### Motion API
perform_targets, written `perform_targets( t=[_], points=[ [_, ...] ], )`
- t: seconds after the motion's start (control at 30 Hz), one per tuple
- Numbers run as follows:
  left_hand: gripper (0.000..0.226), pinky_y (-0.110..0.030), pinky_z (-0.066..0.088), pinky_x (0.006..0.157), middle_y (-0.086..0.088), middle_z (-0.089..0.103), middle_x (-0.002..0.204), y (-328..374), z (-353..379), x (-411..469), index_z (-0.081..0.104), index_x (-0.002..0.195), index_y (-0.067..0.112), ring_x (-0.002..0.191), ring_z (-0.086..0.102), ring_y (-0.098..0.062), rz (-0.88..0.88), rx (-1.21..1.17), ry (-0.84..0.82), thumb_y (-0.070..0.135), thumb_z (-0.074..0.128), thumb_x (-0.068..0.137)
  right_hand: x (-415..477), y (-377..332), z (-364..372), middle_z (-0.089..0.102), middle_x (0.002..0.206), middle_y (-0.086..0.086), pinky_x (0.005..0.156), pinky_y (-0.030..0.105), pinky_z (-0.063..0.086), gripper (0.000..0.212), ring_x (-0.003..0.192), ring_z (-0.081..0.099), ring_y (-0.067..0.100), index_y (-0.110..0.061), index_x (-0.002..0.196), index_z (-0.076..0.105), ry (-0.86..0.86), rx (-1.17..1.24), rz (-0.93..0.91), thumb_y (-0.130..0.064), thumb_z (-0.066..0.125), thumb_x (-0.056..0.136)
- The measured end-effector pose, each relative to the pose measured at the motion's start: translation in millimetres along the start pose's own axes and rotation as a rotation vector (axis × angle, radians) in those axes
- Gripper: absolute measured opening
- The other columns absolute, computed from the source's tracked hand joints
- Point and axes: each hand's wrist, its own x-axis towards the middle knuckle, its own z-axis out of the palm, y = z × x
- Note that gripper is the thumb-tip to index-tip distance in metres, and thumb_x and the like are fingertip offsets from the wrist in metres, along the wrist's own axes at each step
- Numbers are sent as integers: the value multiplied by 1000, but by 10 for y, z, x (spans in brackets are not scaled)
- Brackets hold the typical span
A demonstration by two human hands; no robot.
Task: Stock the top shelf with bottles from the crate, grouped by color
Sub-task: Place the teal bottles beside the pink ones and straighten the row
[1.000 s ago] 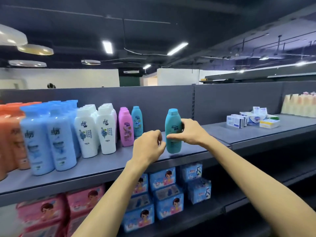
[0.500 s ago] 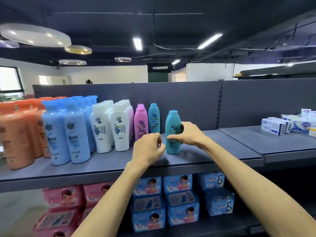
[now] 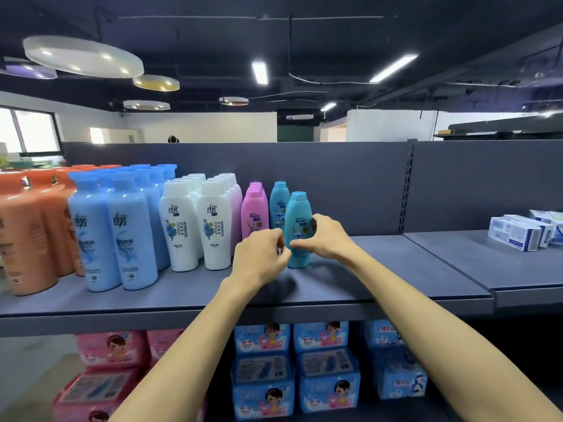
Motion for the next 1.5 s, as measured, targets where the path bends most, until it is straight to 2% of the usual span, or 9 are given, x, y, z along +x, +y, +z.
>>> perform_targets(
  t=[0.27,0.6,0.77,0.93,1.07,1.3,1.5],
  points=[
    [12,-31,44,63,11,58,72,-140,75,160,56,78,23,75,57,-21,-1,35,15,34,55,80,258,15,187,63,99,-6,55,18,40,49,85,58,11,-18,100,55,34,23,14,-43,81,67],
    [12,-32,43,62,7,62,79,-250,142,339,54,79,22,78,56,-21,25,77,15,34,55,81,495,30,339,61,99,-6,56,21,40,50,84,57,13,-18,99,53,73,21,45,-42,82,66],
    [13,-34,46,63,5,62,79,-299,143,409,53,79,22,76,56,-23,47,89,19,34,55,83,617,18,416,63,109,0,75,31,49,53,96,59,20,-14,110,53,87,-8,61,-37,81,71],
    [12,-36,48,66,4,62,81,-347,151,449,53,82,20,77,57,-25,52,77,8,32,55,83,713,48,483,64,114,4,81,34,51,52,100,60,23,-12,116,50,87,8,94,-28,80,76],
    [13,-38,50,68,3,62,82,-396,159,458,55,83,19,79,58,-26,64,84,12,32,55,83,753,76,528,63,114,6,84,34,49,53,102,59,22,-11,119,49,87,7,108,-25,80,78],
    [13,-39,51,69,3,63,82,-472,187,462,54,83,19,80,58,-26,70,79,2,33,54,83,782,43,639,63,116,10,86,43,53,48,103,62,29,-7,113,50,86,-44,127,-22,79,77],
    [12,-35,47,63,3,63,80,-549,175,467,54,80,19,78,58,-25,76,83,18,31,55,81,806,-1,681,62,118,12,88,44,53,49,105,61,32,-6,114,50,72,-50,176,-25,78,79]
  ],
)
